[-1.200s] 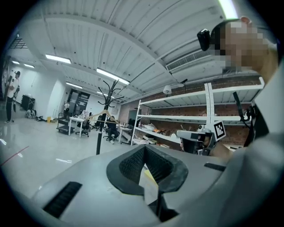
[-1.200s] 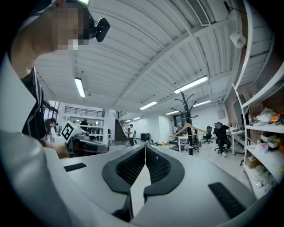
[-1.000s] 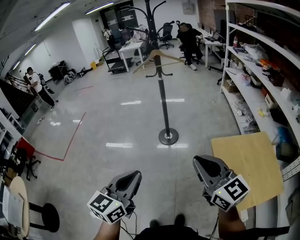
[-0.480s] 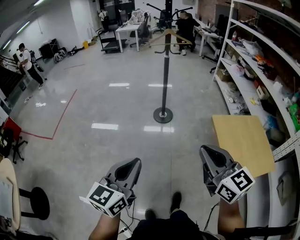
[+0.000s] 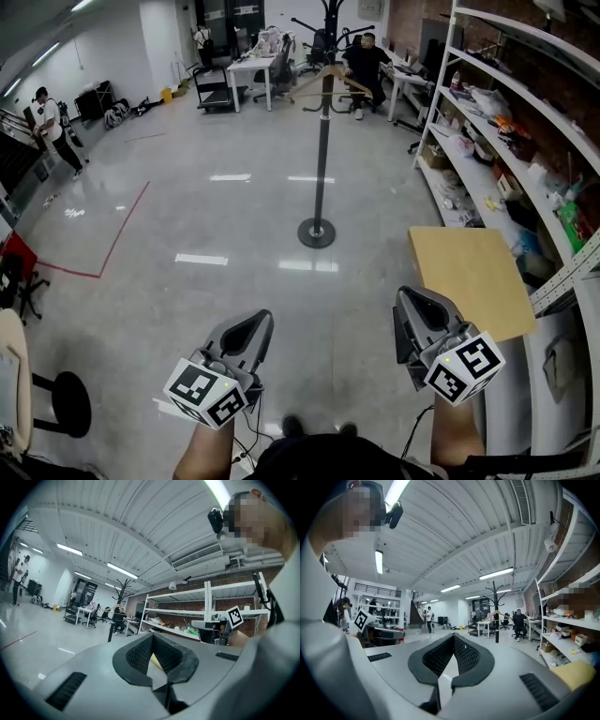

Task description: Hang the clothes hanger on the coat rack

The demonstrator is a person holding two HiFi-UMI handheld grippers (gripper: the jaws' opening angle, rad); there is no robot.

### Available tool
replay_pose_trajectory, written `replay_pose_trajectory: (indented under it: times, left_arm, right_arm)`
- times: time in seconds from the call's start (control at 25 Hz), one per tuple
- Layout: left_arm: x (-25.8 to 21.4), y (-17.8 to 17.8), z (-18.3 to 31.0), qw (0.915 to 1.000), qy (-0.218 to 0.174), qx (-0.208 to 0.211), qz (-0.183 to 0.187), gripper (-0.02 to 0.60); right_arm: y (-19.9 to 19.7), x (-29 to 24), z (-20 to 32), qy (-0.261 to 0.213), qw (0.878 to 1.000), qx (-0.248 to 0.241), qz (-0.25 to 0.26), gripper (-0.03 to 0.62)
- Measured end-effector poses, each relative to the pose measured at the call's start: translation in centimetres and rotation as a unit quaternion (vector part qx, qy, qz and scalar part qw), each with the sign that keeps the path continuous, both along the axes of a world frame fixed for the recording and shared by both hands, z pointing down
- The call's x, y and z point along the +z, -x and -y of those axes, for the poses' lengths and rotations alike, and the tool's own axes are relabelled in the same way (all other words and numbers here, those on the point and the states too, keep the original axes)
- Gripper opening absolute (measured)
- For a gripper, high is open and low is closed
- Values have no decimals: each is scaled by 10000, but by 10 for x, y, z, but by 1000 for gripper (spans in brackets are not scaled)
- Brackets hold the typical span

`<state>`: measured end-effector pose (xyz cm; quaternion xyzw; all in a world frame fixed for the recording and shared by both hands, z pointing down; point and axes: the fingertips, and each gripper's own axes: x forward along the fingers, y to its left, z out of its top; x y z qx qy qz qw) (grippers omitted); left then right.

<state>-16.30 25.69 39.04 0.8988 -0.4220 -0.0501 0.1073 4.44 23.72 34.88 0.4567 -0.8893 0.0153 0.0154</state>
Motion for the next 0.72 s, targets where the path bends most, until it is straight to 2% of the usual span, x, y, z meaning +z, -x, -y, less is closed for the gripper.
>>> replay_pose_trajectory:
  times: [0.32,0.72]
  left_arm:
    - [-27,-53,-24,9987,-285,207,358,-2]
    - [-27,-72,-30,9987,-250,221,373,-2]
  right_arm:
    - [-44,-15,-26,-135,9997,139,131,6]
    - [-65,-16,-32,-170,9995,201,159,6]
